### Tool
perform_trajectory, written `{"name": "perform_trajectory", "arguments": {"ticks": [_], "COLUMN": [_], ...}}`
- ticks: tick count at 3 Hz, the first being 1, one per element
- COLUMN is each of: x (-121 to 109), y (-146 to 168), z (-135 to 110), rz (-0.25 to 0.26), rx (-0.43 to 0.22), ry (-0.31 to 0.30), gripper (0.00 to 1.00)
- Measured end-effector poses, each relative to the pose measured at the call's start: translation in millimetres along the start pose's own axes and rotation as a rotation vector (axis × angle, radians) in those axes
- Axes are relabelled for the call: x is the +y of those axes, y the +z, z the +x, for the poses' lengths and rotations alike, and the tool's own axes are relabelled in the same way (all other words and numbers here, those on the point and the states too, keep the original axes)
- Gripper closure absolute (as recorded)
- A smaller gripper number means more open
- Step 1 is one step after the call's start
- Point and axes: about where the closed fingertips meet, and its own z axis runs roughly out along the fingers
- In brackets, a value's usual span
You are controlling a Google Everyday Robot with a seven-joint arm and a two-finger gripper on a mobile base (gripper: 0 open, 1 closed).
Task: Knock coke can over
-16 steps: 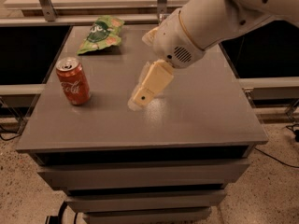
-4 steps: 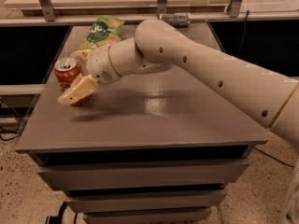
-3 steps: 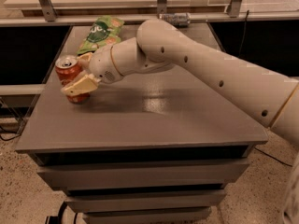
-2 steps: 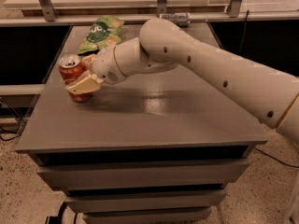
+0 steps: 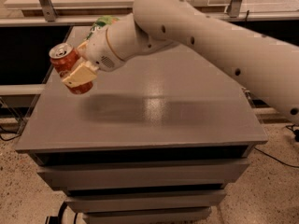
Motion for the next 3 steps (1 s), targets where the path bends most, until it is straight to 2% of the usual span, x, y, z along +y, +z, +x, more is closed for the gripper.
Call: {"name": "perform_trajectory", "arguments": {"ticks": [1,2,3], "x": [3.3,-4.4,-19.2], "y": [-28.8,-58.1,-95.3], "z": [-16.7,-24.2,3.7], "rz": [0.037,0.078,0.152], "rx": [0.233,0.429,0.658], "ry": [-0.055,-0.045,0.055], "gripper": [1.00,1.00,1.00]}}
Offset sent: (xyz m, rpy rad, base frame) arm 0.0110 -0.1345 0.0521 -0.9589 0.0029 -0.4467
